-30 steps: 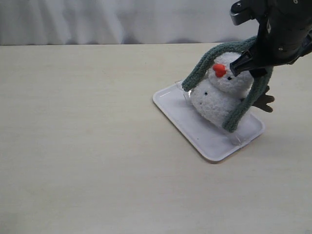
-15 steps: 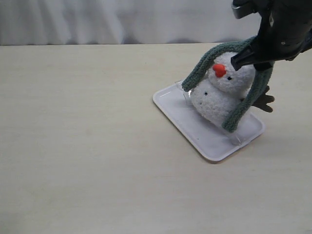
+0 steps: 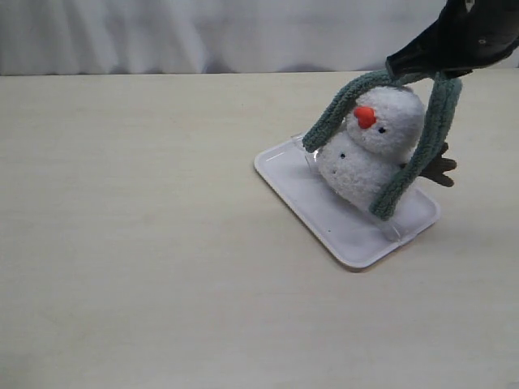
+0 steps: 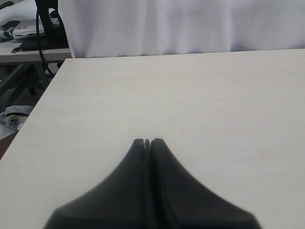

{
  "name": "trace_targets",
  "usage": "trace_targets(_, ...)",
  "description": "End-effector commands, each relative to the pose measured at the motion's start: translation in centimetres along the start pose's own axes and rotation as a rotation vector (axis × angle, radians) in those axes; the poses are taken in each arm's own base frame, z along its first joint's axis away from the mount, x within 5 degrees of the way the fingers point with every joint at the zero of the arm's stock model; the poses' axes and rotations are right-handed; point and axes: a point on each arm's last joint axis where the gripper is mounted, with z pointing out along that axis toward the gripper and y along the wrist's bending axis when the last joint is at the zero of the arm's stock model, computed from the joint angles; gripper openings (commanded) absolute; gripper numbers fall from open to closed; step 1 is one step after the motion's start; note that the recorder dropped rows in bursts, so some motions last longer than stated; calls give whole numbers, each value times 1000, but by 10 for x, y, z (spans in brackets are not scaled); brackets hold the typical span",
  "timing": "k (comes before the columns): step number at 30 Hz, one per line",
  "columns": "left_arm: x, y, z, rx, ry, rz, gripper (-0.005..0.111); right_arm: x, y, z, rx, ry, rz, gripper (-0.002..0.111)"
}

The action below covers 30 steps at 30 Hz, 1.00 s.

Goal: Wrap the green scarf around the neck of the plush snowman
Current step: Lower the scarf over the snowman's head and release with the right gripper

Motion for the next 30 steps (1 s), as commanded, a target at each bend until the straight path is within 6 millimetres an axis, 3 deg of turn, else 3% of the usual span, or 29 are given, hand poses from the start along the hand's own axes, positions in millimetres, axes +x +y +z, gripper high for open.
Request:
trace_targets(1, 0, 0, 0, 5, -11, -1, 0, -4, 7, 19, 24, 10, -12, 48)
trace_targets(6, 0, 0, 0, 5, -11, -1, 0, -12, 1, 38, 199, -46, 19, 52)
trace_targets(8, 0, 0, 0, 5, -11, -1, 0, -16, 5, 43, 177, -85, 9, 48)
trace_targets(15, 0, 0, 0, 5, -11, -1, 0, -16, 20, 67, 143, -77, -60, 6)
trace_targets(21, 0, 0, 0, 5, -11, -1, 0, -13, 29, 85, 138, -44, -94, 4)
trace_targets(30, 0, 0, 0, 5, -11, -1, 0, -18, 32, 84, 96, -103, -68, 4)
